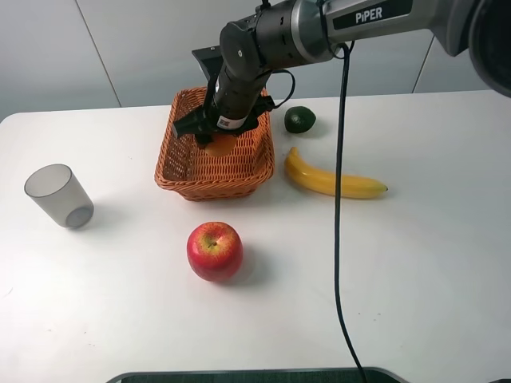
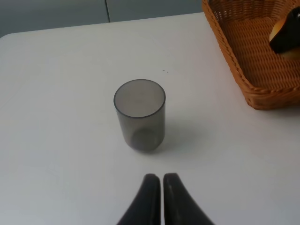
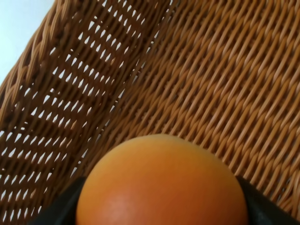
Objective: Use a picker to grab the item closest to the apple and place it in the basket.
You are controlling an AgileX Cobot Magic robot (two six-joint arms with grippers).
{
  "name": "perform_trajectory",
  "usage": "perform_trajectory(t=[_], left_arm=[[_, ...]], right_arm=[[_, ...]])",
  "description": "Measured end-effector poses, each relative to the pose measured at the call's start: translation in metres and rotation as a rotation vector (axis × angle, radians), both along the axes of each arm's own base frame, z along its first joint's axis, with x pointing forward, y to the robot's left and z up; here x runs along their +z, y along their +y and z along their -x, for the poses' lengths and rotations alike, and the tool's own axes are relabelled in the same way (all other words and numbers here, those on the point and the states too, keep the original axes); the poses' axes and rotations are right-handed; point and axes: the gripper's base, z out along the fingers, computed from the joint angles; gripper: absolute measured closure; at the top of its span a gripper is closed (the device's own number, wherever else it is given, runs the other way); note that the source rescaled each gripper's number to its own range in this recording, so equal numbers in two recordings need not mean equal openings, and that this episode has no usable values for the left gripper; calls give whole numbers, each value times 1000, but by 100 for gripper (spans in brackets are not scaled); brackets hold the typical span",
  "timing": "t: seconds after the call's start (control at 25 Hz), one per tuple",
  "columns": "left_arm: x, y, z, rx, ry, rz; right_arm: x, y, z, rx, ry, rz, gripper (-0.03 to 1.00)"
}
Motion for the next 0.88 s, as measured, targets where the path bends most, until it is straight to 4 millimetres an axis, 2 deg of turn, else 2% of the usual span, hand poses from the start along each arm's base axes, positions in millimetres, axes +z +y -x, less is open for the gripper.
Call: perform_trajectory(t=[0.08, 0.12, 0.2, 0.24, 0.28, 0.36, 0.64, 0.76, 0.88], left_arm=[[0, 0, 0, 0, 0, 0], [0, 0, 0, 0, 0, 0], [0, 0, 0, 0, 0, 0], [0, 0, 0, 0, 0, 0], [0, 0, 0, 1, 0, 2], [0, 0, 0, 1, 0, 2], [0, 0, 0, 1, 0, 2], [0, 0, 0, 1, 0, 2], [0, 0, 0, 1, 0, 2]], right_arm=[[0, 0, 0, -2, -1, -2, 96], [0, 0, 0, -2, -1, -2, 77], [0, 0, 0, -2, -1, -2, 19], [0, 0, 0, -2, -1, -2, 7], [1, 0, 0, -2, -2, -3, 1], [6, 0, 0, -2, -8, -8, -2], [36, -9, 8, -1, 16, 13, -3], [51, -27, 17, -14, 68, 40, -3], [65, -65, 24, -75, 112, 47, -3]])
